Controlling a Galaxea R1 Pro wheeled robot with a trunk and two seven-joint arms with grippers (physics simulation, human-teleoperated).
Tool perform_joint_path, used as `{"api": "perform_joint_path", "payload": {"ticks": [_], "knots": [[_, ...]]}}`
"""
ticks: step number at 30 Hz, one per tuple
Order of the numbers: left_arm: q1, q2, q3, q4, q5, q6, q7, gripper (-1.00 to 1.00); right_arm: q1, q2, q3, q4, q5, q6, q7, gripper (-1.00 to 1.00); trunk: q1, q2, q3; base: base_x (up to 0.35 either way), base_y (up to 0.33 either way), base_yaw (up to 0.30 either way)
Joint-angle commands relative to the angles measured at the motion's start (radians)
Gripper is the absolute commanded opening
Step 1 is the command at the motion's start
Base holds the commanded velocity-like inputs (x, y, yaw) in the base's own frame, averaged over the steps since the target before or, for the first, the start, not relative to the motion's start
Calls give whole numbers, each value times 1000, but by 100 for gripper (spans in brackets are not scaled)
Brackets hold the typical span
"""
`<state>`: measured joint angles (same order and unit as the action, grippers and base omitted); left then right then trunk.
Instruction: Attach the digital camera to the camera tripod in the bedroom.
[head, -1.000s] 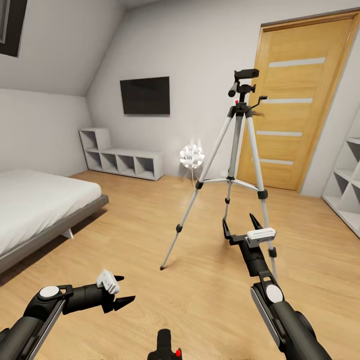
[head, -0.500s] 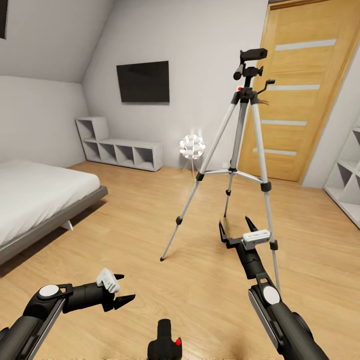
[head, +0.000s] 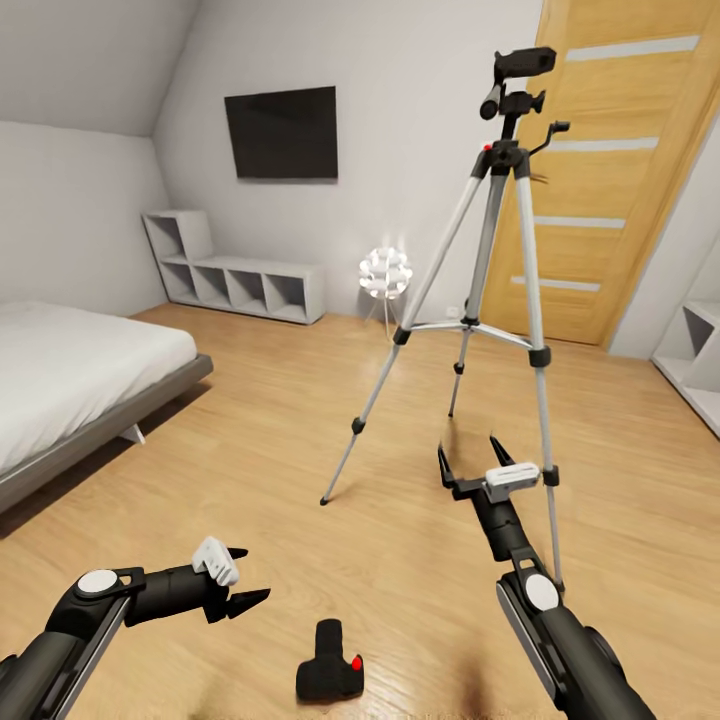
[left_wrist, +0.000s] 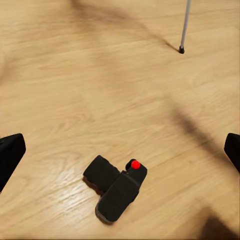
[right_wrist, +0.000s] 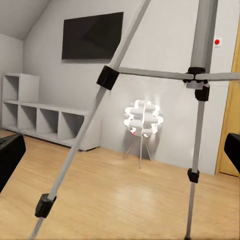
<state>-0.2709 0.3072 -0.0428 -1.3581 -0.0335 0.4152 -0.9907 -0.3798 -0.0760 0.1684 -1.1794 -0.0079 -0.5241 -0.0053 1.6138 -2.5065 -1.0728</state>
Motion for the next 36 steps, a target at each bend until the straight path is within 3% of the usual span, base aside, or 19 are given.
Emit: {"api": "perform_joint_path", "payload": {"ticks": [1, 14, 36], "knots": [[-1, 0, 0, -1, -3, 7, -4, 100, -1, -1, 2, 4, -1, -2, 2, 100, 0, -1, -5, 0, 0, 0], [-1, 0, 0, 9, -3, 7, 15, 100, -1, -1, 57, 28, 1, -3, 7, 100, 6, -4, -55, 0, 0, 0], [-4, -9, -2, 78, -3, 0, 62, 100, -1, -1, 61, 38, 5, 0, 1, 100, 16, -9, -140, 0, 0, 0]]}}
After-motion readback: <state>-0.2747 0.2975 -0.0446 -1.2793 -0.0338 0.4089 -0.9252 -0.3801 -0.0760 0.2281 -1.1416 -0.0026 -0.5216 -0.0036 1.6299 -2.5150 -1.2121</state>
